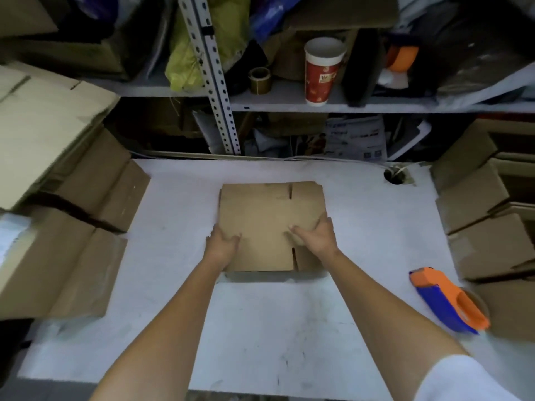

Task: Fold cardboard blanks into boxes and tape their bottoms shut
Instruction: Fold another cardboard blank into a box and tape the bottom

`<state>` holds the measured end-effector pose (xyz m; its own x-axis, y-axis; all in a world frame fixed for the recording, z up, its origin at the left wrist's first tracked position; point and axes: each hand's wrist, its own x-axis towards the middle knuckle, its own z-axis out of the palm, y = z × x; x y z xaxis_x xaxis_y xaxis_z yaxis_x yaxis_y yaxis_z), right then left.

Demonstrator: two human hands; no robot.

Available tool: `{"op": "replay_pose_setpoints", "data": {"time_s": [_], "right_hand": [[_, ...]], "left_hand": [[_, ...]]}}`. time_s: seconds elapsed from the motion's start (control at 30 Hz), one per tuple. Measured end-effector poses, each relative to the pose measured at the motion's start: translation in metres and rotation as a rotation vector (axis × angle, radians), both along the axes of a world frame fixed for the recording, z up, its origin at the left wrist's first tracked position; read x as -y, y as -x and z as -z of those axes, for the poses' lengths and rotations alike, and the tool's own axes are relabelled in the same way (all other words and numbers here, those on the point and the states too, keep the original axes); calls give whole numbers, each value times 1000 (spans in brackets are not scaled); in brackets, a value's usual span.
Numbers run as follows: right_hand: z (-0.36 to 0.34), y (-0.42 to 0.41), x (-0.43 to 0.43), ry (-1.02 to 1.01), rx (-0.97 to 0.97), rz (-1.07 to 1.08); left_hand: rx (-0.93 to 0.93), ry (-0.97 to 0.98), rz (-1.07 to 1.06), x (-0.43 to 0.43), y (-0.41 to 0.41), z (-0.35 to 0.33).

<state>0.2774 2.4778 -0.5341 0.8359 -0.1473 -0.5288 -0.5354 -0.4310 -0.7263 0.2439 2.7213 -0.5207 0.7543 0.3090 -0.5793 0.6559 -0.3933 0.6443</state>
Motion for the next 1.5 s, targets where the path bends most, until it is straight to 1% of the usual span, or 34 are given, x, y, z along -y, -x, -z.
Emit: {"op": "replay_pose_setpoints", "data": {"time_s": [0.07,0.13,0.17,0.23,0.33,0.43,0.57,0.63,0.8,0.87,0.97,1.07,1.17,1.27,1.4,1.5], "right_hand": [[-21,16,0,-84,30,31],[-49,34,2,-223,69,50],[-62,44,5,-280,82,33],[-86,67,16,-320,120,-40],[-111,102,38,-245,138,-111],[-131,134,55,-87,187,-152],[-143,169,80,24,270,-143],[-143,187,94,32,290,-131],[-138,212,119,2,329,-125],[-134,216,125,13,317,-143],[-121,224,139,38,293,-131],[-115,233,147,-32,253,-123],[-112,237,150,-121,199,-46],[-101,233,154,-164,172,18],[-107,234,155,-249,209,25],[-106,236,158,-228,195,-49]], "left_hand": [[81,63,9,7,6,-24],[142,116,15,16,13,-48],[167,150,10,20,18,-59],[210,248,4,27,30,-82],[223,414,32,38,48,-113],[221,527,180,50,68,-136],[232,507,352,63,96,-140],[237,446,407,68,111,-139],[251,319,424,91,149,-133],[221,317,385,105,161,-131],[185,399,274,125,176,-129],[166,412,168,139,188,-123],[187,379,129,156,197,-121],[209,385,81,160,197,-117],[70,348,90,156,182,-121],[-94,391,4,158,164,-130]]}}
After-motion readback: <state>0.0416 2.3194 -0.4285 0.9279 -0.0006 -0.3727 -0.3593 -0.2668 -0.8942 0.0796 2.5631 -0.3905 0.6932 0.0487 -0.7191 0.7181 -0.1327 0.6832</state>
